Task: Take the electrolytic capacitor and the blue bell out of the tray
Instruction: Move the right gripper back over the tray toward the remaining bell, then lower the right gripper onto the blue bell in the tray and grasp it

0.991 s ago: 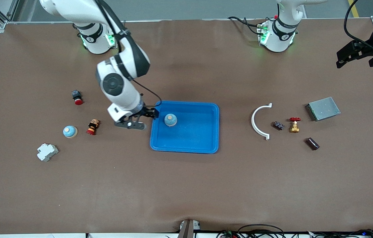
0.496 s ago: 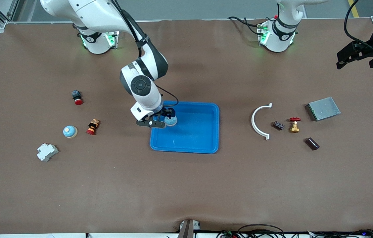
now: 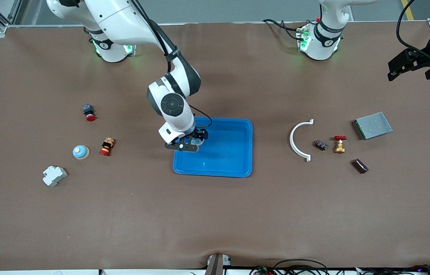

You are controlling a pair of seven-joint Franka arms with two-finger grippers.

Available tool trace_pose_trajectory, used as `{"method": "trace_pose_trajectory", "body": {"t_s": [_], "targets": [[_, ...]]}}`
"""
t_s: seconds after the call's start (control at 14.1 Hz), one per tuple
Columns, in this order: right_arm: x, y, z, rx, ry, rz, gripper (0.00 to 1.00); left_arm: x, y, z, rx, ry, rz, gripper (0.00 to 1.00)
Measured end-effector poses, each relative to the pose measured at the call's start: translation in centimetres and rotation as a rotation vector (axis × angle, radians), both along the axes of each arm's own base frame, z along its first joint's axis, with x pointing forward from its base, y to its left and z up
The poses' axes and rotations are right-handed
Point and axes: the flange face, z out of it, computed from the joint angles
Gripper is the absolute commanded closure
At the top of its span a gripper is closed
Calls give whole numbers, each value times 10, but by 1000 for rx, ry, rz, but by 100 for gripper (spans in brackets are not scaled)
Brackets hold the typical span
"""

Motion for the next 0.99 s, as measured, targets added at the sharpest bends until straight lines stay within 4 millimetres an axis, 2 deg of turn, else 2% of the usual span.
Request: {"method": "trace_pose_trajectory", "body": {"t_s": [0.5,0.99], "targets": [[-12,14,-18,-4,-4,26,0,1,8,-1,0,2,17,0],[-10,18,-28,4,-22,27,0,1,8,-1,0,3,17,0]]}}
